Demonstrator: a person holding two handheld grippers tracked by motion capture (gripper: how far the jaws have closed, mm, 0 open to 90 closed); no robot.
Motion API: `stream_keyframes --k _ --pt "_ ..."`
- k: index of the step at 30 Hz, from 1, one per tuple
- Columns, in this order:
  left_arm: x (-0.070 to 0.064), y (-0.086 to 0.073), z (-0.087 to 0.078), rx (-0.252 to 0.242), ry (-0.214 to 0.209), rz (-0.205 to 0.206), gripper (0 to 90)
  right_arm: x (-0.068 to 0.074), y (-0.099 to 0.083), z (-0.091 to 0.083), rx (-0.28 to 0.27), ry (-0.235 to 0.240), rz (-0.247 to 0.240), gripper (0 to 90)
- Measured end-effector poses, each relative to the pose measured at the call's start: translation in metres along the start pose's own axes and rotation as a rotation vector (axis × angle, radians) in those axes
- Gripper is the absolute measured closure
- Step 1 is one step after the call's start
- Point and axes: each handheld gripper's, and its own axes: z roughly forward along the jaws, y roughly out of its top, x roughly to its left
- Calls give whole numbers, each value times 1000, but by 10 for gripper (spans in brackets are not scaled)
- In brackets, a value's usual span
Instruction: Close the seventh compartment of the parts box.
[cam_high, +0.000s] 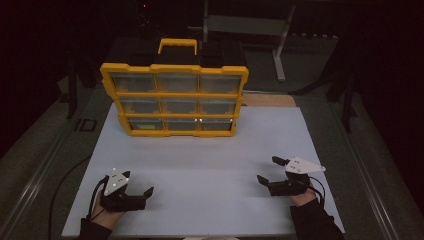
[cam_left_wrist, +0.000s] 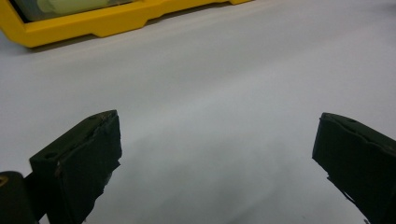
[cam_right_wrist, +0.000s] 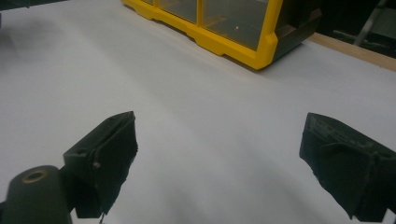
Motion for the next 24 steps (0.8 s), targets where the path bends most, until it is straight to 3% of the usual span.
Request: stream_keyframes --k 5,6,14,24 --pt "-4 -2 -5 -21 -34 14 15 1 0 0 1 2 -4 112" --pt "-6 -3 -6 -45 -48 22 15 1 0 0 2 2 -4 112" --pt "-4 -7 -5 -86 -56 21 15 1 -1 0 4 2 -8 111" --pt "-3 -10 -1 -94 1 4 15 2 -1 2 11 1 -15 112"
